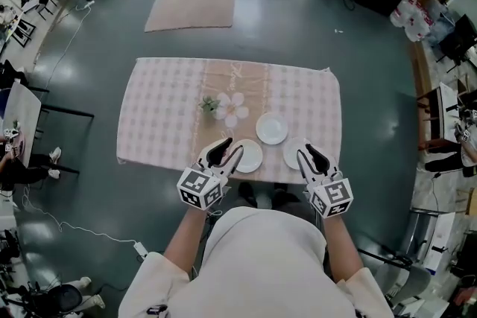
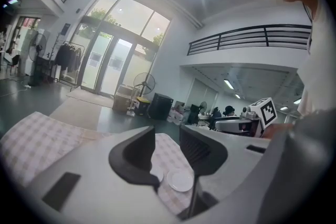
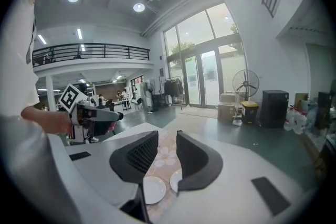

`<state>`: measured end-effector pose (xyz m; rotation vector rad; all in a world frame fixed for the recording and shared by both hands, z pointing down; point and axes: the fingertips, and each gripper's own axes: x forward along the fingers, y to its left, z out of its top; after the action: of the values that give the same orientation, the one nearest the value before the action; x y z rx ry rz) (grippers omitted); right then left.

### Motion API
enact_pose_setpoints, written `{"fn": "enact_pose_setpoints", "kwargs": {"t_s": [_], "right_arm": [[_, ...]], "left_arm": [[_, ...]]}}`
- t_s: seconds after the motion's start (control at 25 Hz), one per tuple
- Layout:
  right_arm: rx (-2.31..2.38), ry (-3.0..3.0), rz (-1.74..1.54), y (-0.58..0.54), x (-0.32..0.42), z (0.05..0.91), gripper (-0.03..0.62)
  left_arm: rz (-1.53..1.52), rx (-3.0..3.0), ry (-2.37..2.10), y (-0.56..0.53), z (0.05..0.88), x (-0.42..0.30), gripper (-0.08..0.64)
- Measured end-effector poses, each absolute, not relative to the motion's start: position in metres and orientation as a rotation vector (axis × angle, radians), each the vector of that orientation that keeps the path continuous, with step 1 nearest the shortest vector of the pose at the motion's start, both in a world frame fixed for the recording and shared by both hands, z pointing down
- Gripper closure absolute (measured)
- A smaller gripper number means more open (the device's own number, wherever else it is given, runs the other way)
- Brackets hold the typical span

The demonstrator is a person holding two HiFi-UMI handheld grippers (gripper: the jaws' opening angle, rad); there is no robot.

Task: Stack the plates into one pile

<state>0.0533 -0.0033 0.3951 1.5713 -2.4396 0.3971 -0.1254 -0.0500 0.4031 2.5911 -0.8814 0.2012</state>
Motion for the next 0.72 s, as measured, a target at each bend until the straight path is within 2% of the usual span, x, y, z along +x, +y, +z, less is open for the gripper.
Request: {"fn": "enact_pose_setpoints", "kwargs": {"t_s": [0.4,0.72], "right_arm": [[1.404,-2.537,0.396,-0.019,0.077,0.405,0.465],[1.274,-2.567,0.434,-0.028,0.065,0.422,0.465]], "left_arm": [[0.199,2.531,-1.042,-0.032,0.414,-0.103,0.408],[0.217,2.477,-1.106,-0.027,0.426,-0.103,0.408]]}}
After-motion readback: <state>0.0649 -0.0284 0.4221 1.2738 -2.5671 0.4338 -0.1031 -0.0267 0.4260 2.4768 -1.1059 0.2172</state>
